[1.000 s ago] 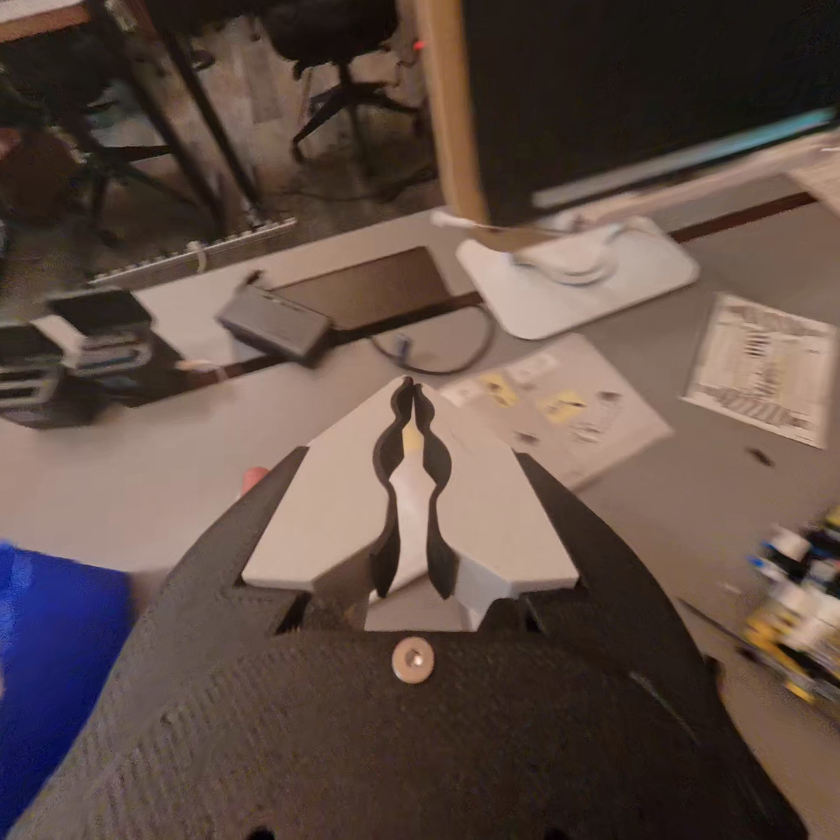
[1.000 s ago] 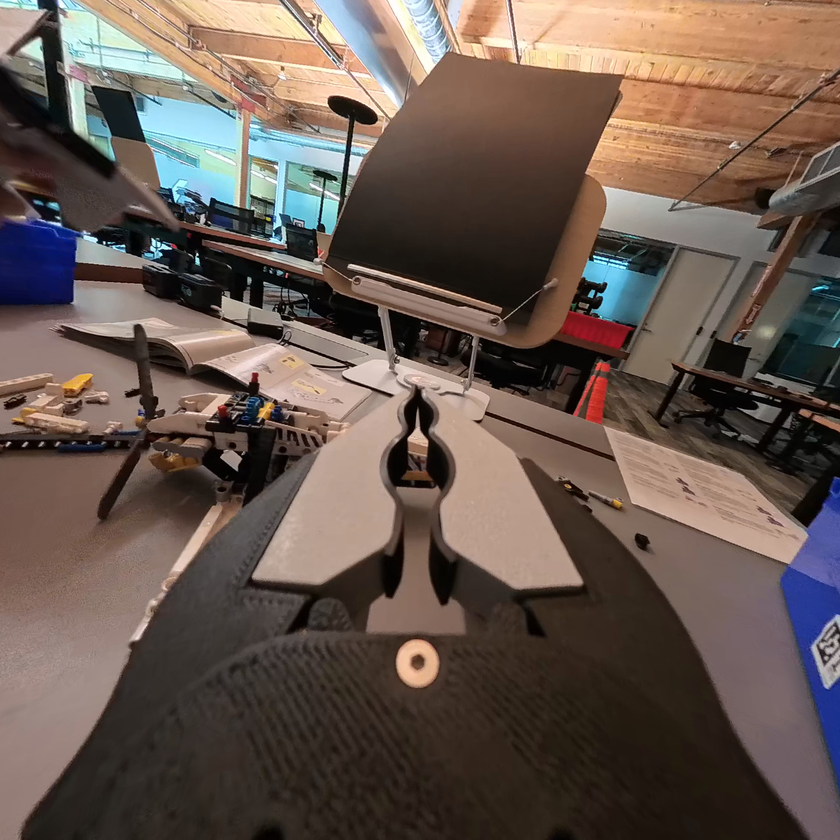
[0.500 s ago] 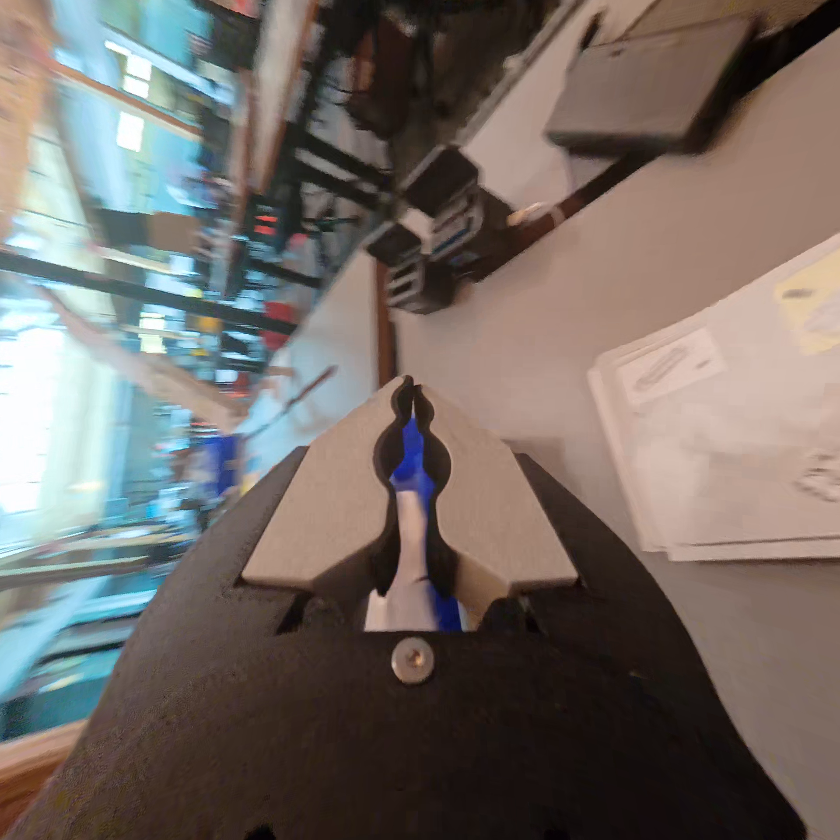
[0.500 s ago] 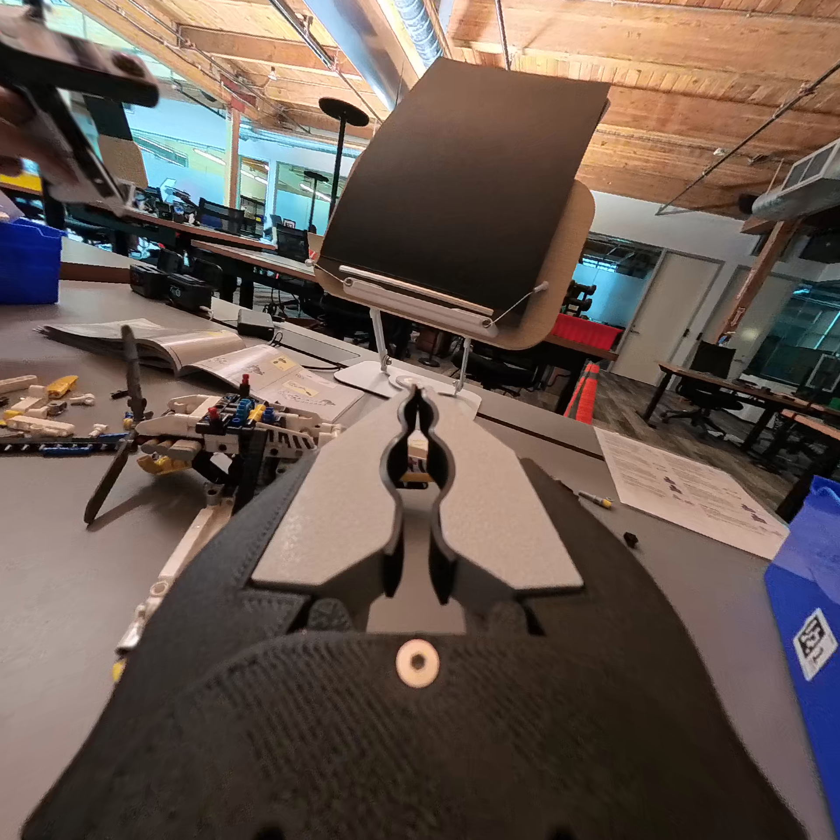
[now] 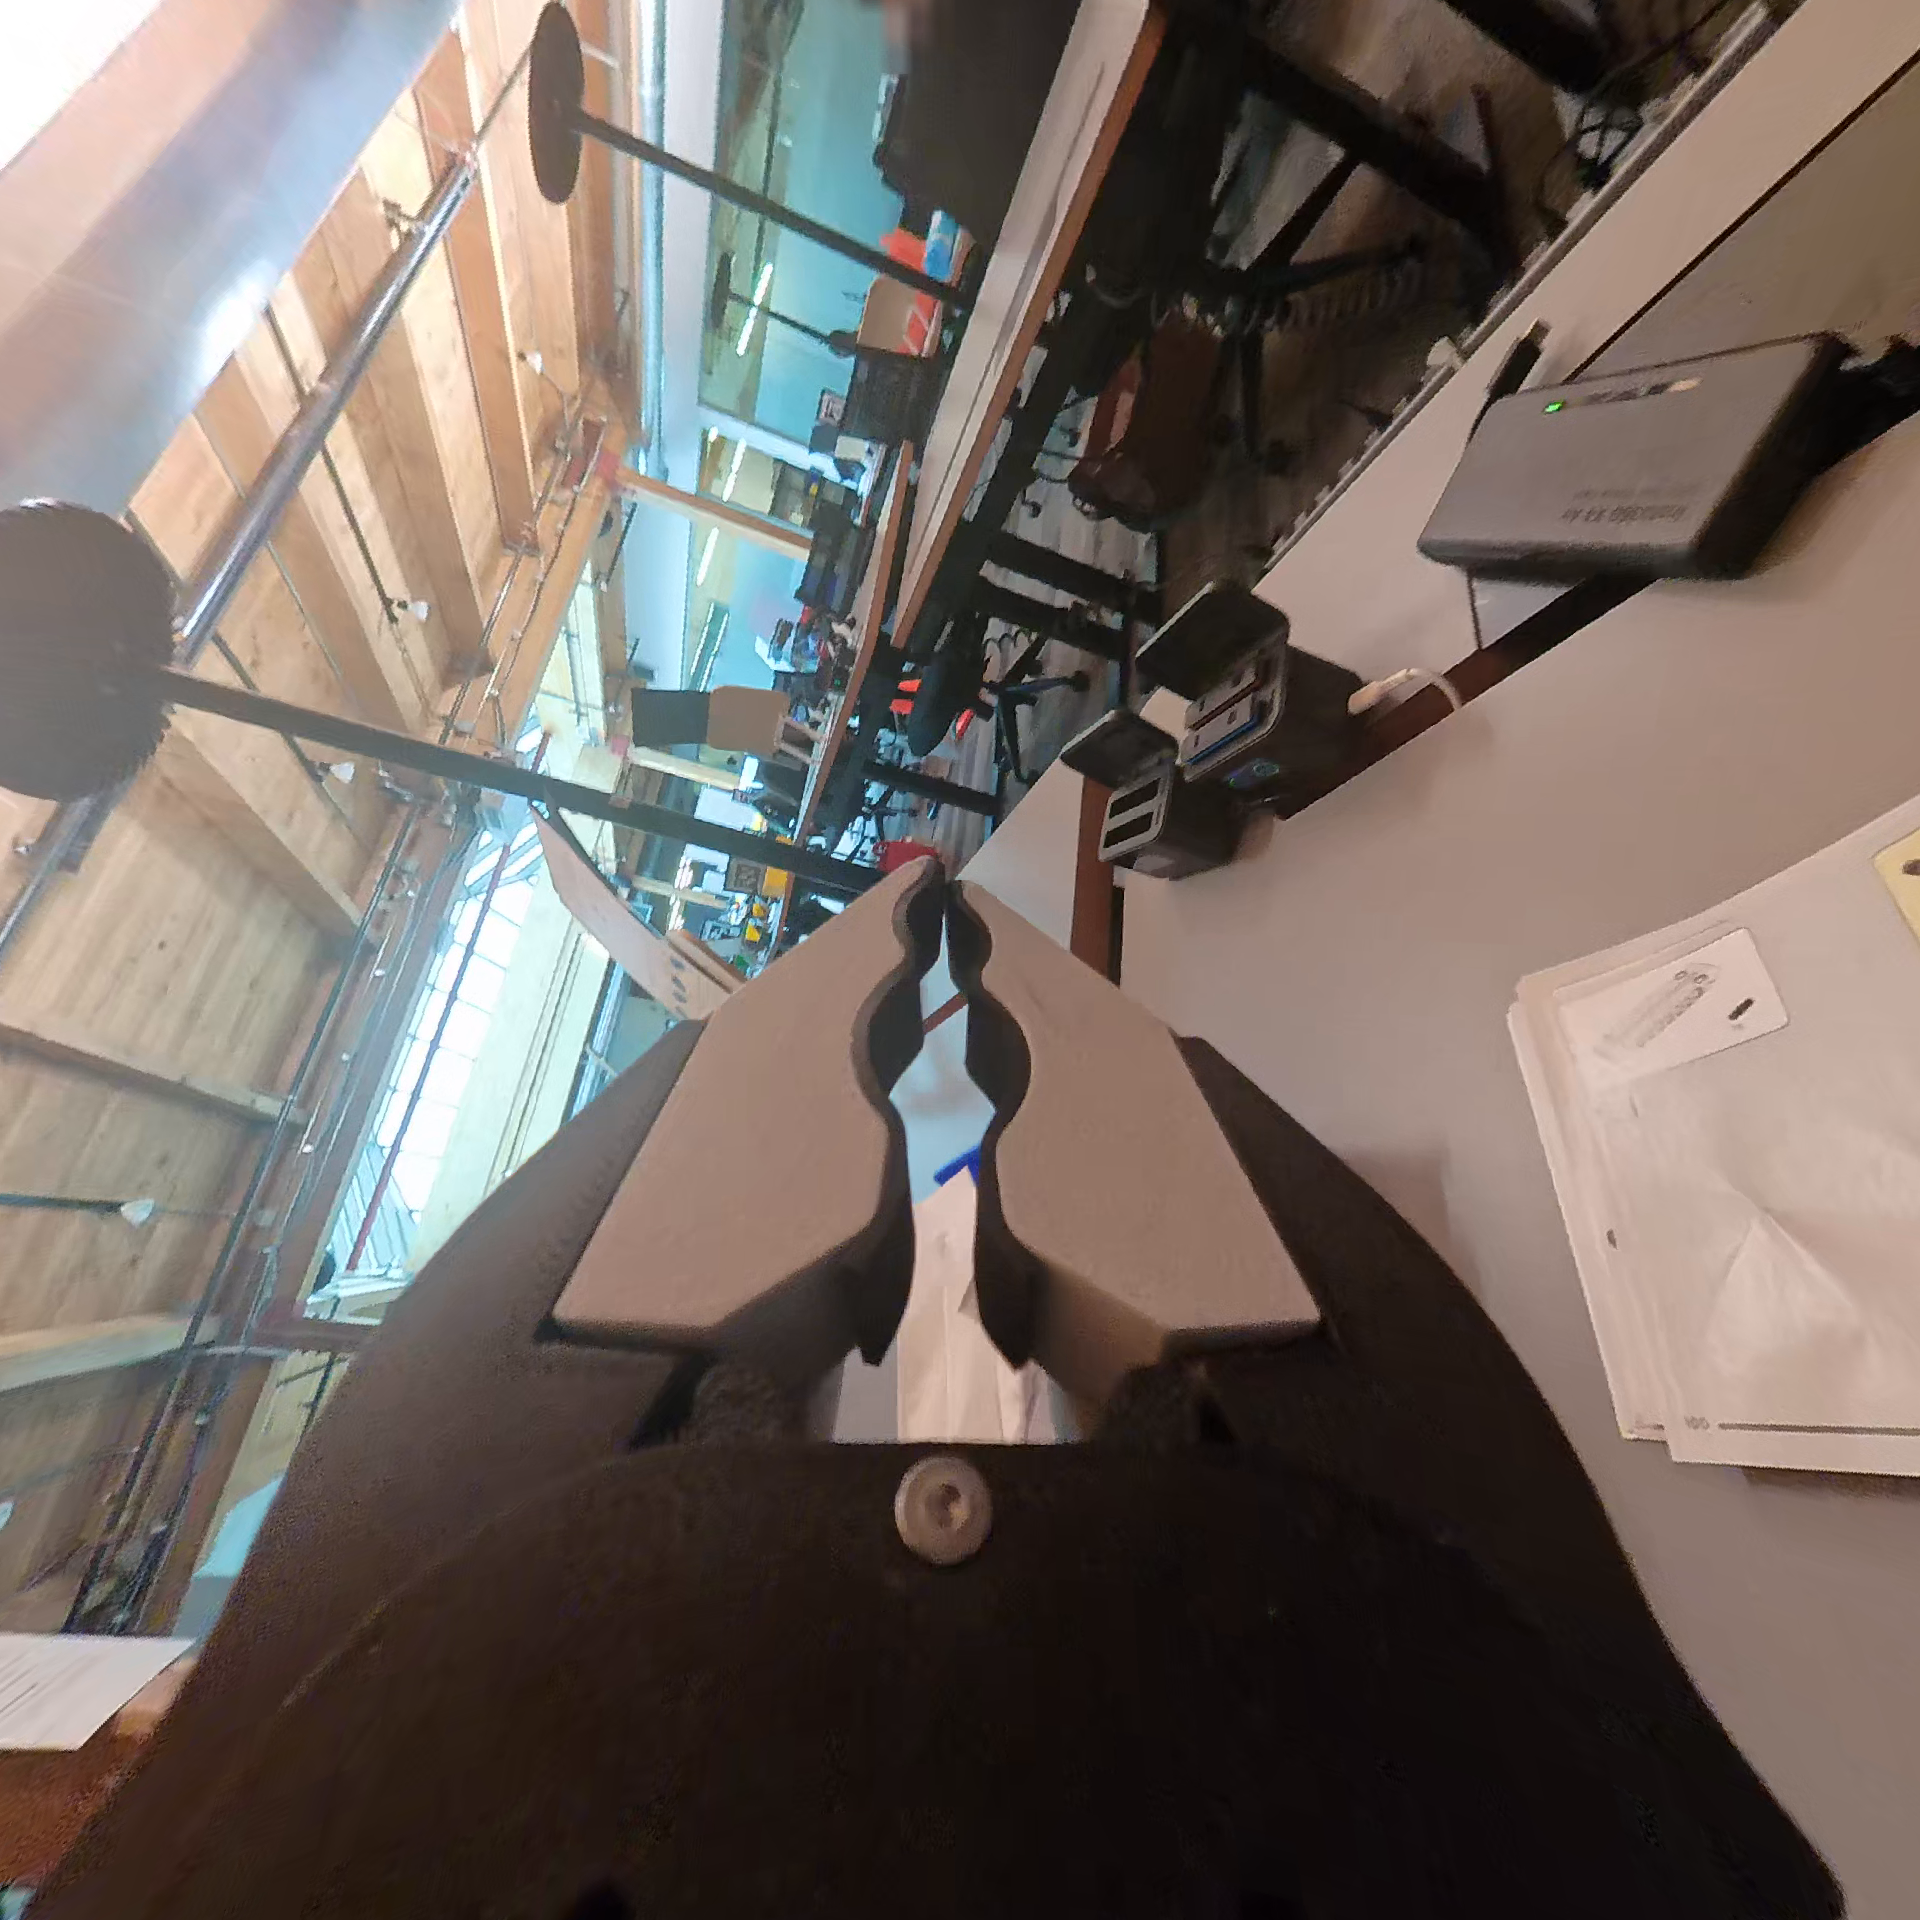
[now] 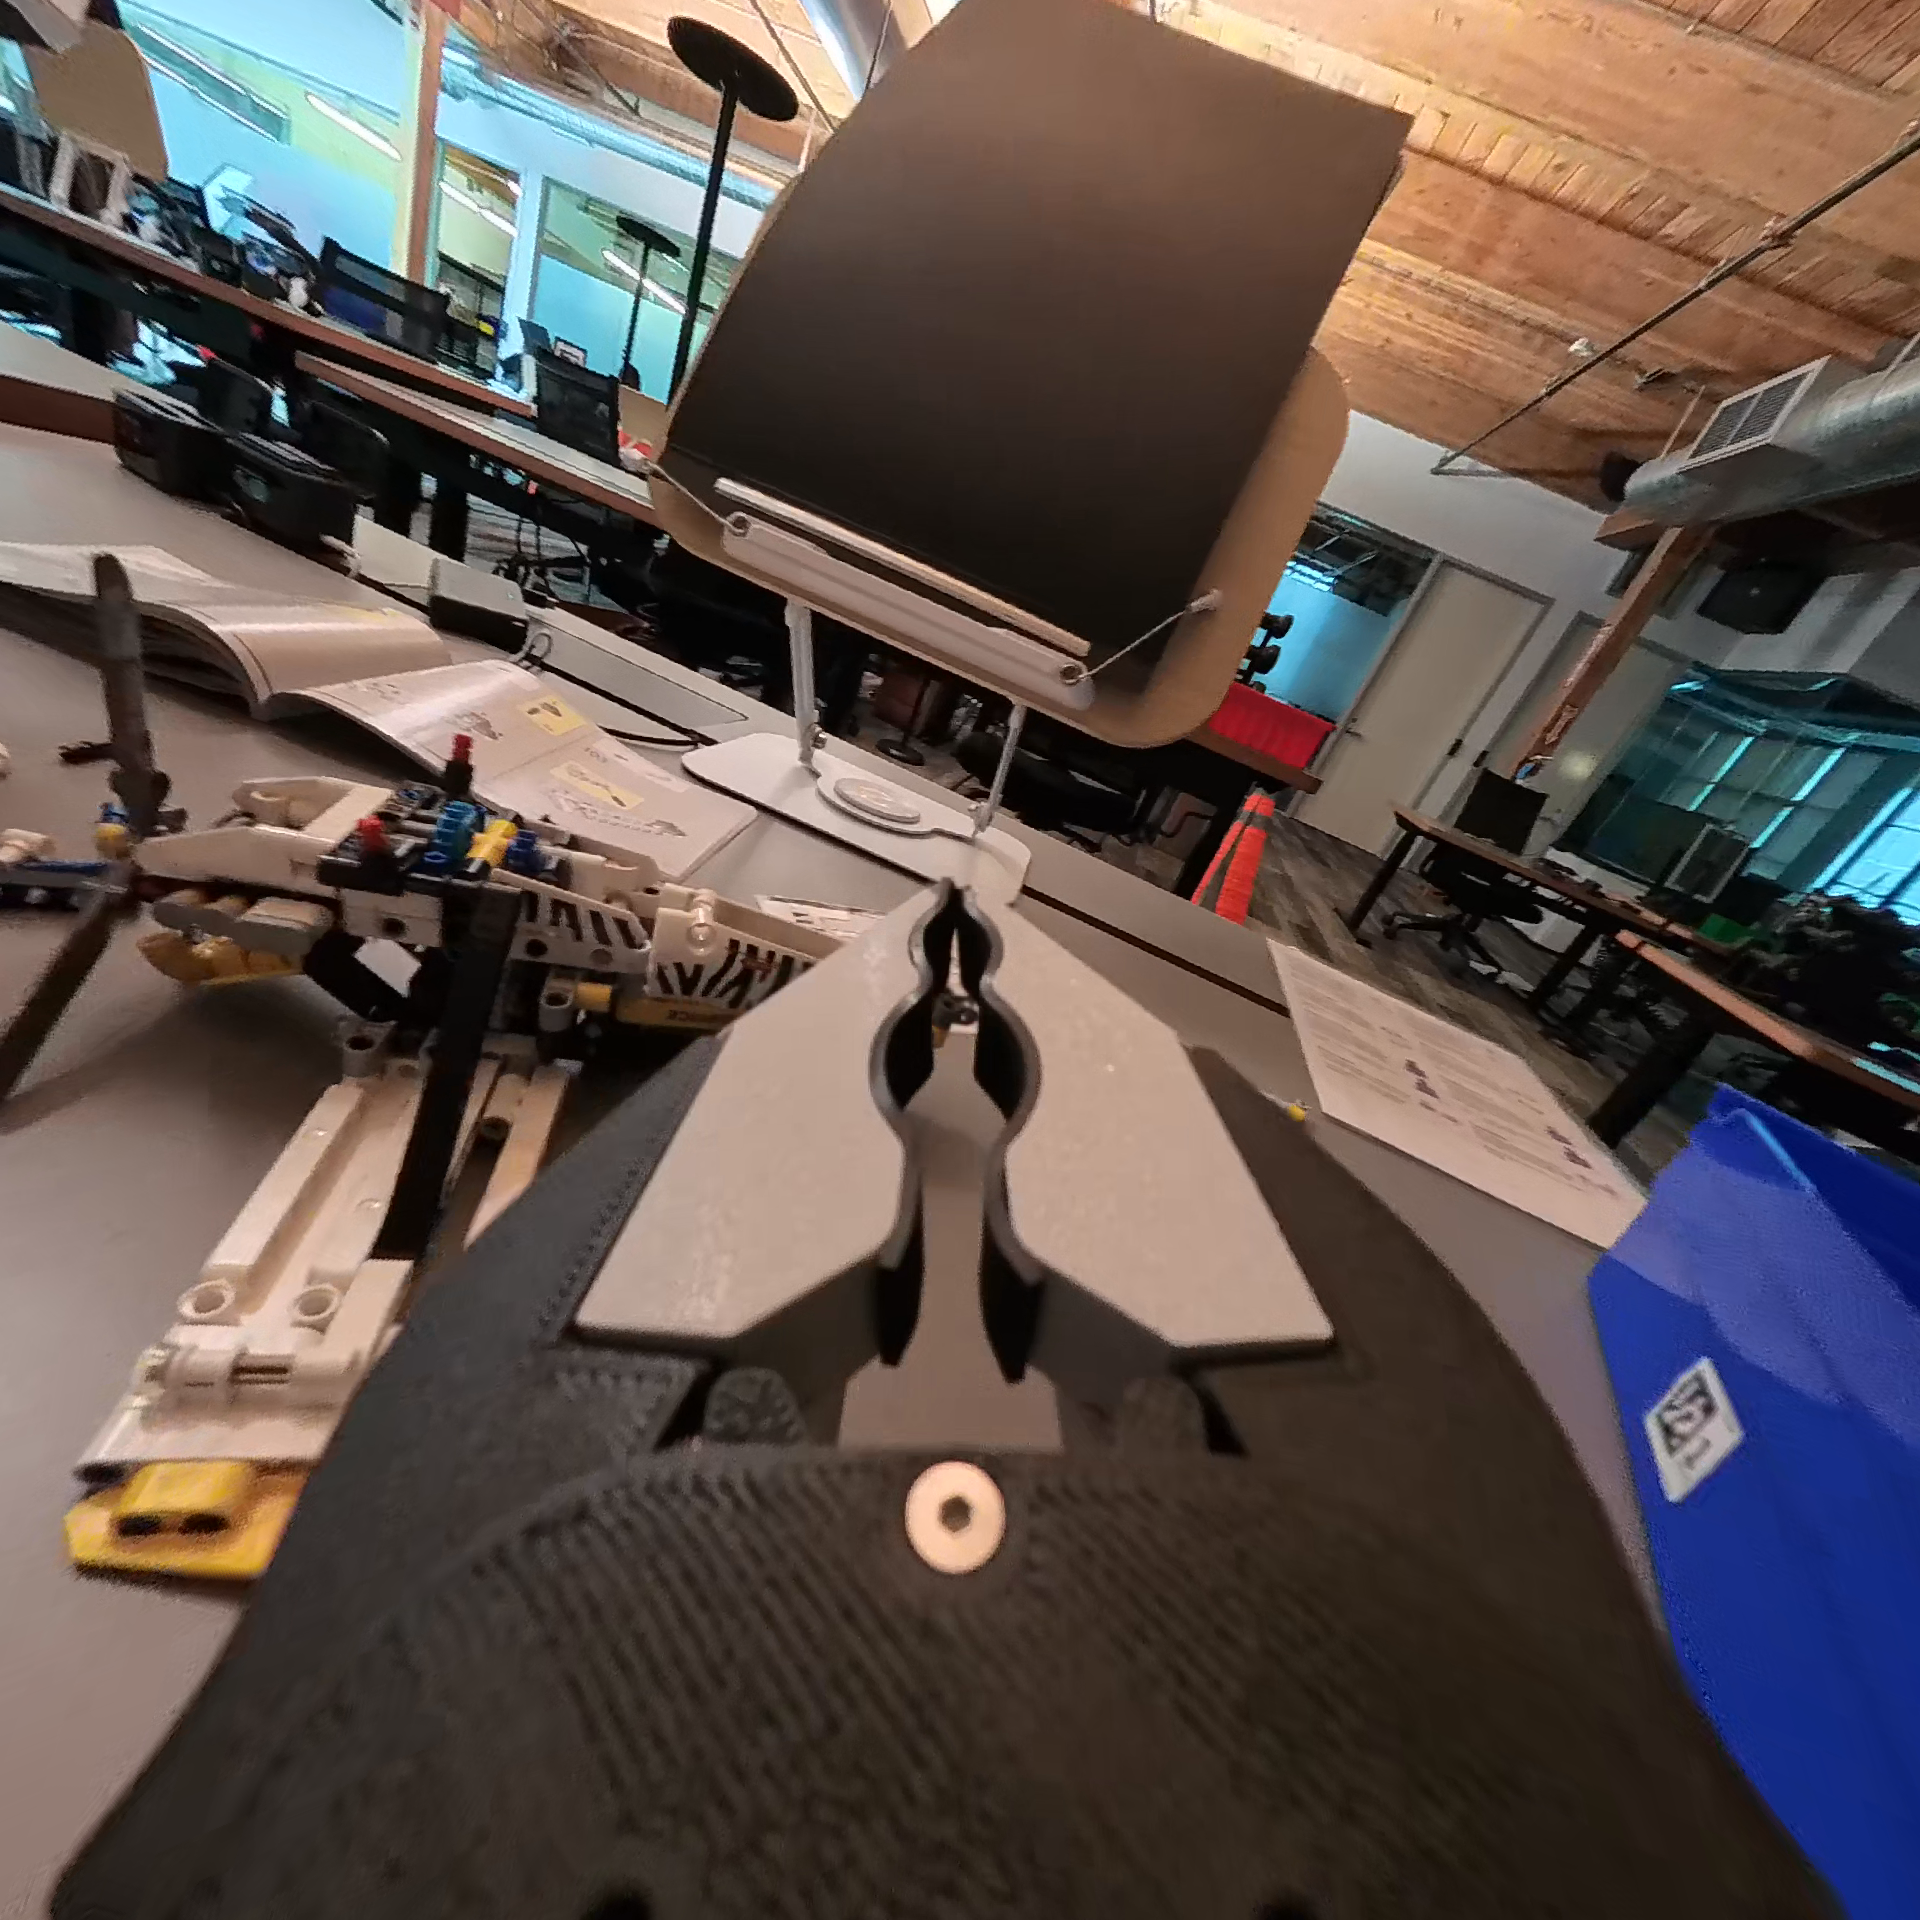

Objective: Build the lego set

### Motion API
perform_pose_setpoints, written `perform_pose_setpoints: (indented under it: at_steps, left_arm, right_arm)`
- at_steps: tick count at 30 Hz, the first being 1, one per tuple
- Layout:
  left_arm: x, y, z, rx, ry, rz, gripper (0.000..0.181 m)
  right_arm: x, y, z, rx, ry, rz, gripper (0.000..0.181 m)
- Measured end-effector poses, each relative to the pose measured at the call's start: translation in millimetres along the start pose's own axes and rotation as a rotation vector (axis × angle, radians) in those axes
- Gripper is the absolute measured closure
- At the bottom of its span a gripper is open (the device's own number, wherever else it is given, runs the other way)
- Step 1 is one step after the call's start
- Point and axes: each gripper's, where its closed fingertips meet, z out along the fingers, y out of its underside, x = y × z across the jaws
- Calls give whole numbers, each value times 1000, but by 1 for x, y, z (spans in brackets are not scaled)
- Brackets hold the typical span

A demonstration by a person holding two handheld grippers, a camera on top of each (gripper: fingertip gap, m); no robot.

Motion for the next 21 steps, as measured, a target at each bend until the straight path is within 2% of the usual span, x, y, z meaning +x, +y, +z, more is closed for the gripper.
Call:
perform_pose_setpoints:
  at_steps: [6,12,14,18,21]
  left_arm:
    - [3,-2,4,26,36,-31,181]
    - [1,-3,2,53,70,-85,181]
    - [2,-5,0,67,90,-103,181]
    - [-1,-6,0,88,115,-146,181]
    - [-6,-2,3,80,110,-159,181]
  right_arm:
    - [10,5,12,-24,73,-41,181]
    - [19,-7,15,44,106,163,181]
    - [14,-8,20,43,97,168,181]
    - [16,-30,32,113,126,71,181]
    - [23,-45,45,172,125,114,181]
